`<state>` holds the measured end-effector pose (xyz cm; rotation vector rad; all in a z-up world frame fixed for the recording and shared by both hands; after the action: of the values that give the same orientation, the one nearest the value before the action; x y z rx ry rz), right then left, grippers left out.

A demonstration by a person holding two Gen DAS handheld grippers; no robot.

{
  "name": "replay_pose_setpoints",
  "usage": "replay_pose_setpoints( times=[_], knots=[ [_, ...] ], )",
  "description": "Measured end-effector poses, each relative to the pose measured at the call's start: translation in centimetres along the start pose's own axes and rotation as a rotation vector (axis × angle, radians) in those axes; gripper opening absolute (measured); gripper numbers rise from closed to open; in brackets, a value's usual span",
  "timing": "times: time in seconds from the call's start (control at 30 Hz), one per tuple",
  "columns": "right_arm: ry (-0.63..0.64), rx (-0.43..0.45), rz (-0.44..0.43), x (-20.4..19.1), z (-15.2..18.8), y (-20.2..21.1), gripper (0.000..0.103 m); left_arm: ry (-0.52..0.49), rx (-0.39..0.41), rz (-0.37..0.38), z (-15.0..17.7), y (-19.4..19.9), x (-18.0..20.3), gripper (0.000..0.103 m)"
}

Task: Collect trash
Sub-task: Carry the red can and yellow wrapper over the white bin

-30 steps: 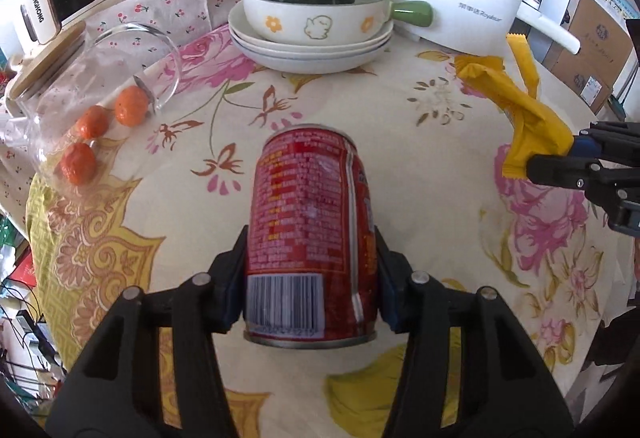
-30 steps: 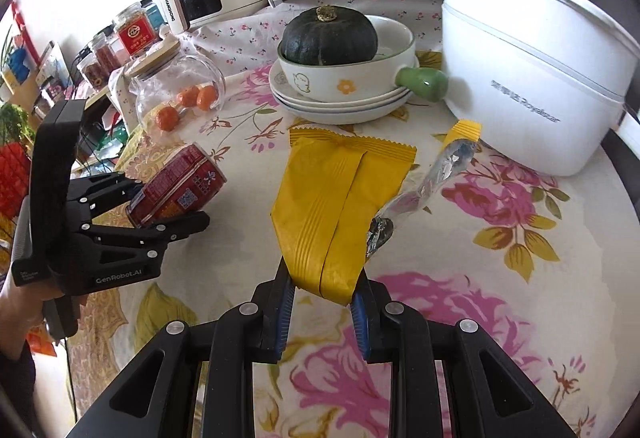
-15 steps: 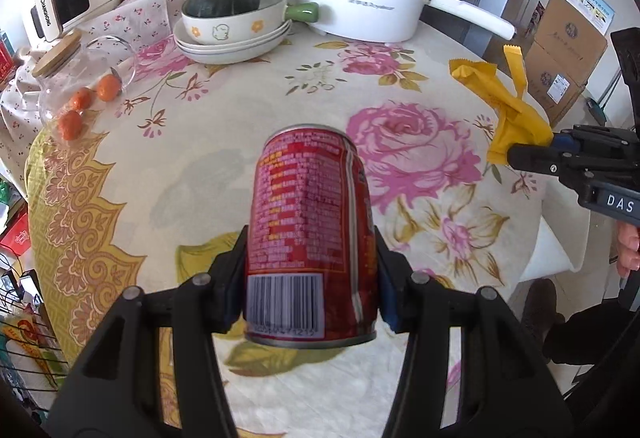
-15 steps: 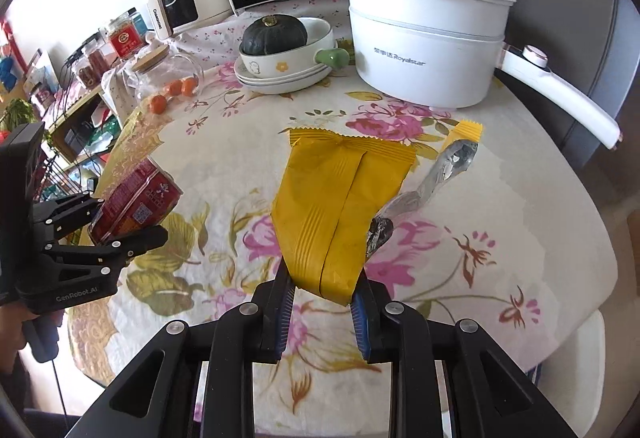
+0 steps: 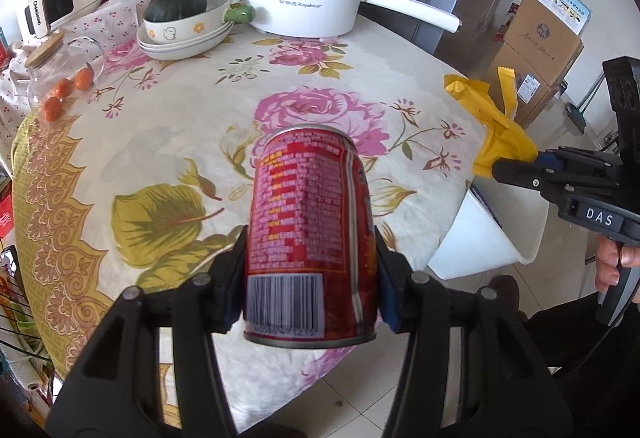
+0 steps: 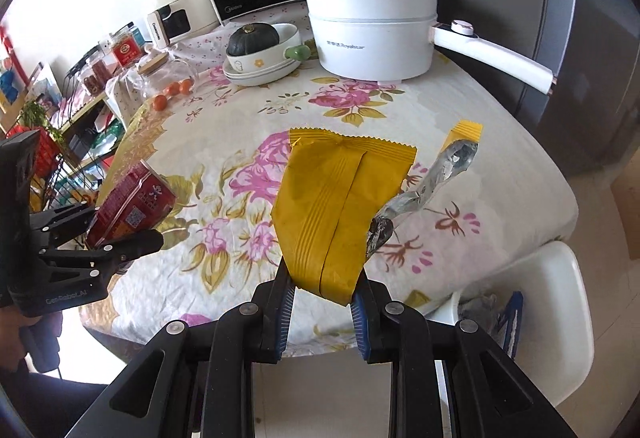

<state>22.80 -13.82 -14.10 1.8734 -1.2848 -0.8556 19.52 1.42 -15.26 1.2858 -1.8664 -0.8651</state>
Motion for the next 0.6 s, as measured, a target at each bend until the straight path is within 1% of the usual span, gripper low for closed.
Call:
replay_pose_setpoints(
  times=[0.1,0.23,0.4,0.6],
  knots=[
    [-0.027,0.004,-0.001,1.5,0.3,0.9,0.027,-0.001,0.0,0.027,0.0,-0.4,1.7,0.055],
    [-0.071,0.013,-0.001,3.9,0.6,2.1,0.027,-0.034,-0.01,0.074,-0.3,-1.3,4.6,0.055],
    [-0.105,0.008,0.044,7.5,1.2,2.8,0.027,-0.08,-0.014,0.13,-1.3,-2.6,8.6,0.055],
    [-0.139,-0.004,0.092,11.5,2.4,3.7,0.027,-0.125,-0.042,0.169,-1.8,-4.6,12.6,0.055]
  ],
)
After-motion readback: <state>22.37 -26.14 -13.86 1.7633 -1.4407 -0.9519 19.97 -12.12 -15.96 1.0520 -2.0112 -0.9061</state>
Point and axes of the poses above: each gripper's, at about its wrist camera, not at the fingertips, and y roughly against the way its jaws point, x to its right, z to its underside, the point moved 10 cm from there along -y, roughly the way its jaws point, and after that the axes turned 3 degrees about z, right-handed, at the moved point
